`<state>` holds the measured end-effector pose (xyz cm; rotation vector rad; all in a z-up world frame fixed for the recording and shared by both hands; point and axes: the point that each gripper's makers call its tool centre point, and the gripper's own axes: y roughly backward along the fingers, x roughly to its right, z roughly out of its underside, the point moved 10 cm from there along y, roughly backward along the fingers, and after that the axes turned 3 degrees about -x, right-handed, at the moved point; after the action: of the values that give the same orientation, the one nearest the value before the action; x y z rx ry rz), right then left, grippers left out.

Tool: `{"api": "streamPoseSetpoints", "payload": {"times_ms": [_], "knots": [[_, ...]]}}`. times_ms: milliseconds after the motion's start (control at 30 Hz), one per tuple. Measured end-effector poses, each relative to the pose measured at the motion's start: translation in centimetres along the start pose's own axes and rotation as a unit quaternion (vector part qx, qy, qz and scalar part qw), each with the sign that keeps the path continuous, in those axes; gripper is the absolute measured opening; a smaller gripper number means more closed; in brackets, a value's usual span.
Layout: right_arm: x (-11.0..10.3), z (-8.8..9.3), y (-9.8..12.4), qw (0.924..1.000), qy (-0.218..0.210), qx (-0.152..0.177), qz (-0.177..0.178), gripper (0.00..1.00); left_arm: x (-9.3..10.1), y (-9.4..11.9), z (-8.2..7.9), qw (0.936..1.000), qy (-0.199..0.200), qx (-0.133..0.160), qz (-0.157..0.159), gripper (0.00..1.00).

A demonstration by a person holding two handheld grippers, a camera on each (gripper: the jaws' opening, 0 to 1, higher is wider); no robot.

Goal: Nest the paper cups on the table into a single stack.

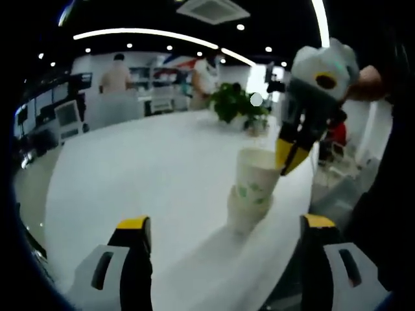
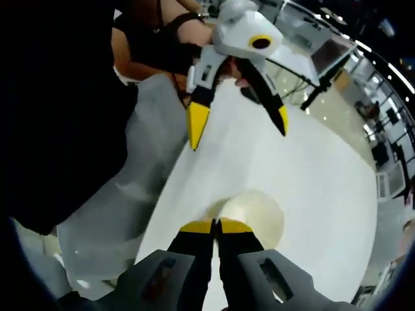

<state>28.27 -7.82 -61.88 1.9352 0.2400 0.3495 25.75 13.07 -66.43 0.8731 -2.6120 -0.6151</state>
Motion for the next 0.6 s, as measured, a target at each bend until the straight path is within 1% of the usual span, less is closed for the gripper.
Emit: {"api": "streamPoseSetpoints", "payload": {"times_ms": [67,167,233,400,467,600], "knots": [[0.1,0.1,-0.5,1.0,0.001,-0.002,-0.003,0.0,-0.2,0.1,0.0,1.0,0.003,0.0,-0.001,0.94],[0.2,0.3,-1.1,1.0,0.001,-0.003,-0.004,0.0,-0.4,0.3,-0.2,0.9998,0.01,0.014,-0.007,0.94],[0.3,0.4,-1.6,0.9999,-0.009,-0.006,-0.009,0.0,-0.4,0.2,-0.1,0.9998,0.013,0.012,-0.007,0.93],[0.1,0.7,-2.8,0.9997,-0.003,-0.005,-0.025,0.0,-0.3,0.2,-0.1,0.9999,0.011,0.008,-0.004,0.92],[0.0,0.7,-3.0,0.9996,0.0,-0.007,-0.028,0.05,-0.2,0.1,-0.1,0.9998,0.018,0.011,-0.002,0.92],[-0.2,0.9,-3.3,0.9994,-0.009,-0.001,-0.033,0.09,-0.1,0.1,0.0,0.9998,0.017,0.01,-0.002,0.92]]}}
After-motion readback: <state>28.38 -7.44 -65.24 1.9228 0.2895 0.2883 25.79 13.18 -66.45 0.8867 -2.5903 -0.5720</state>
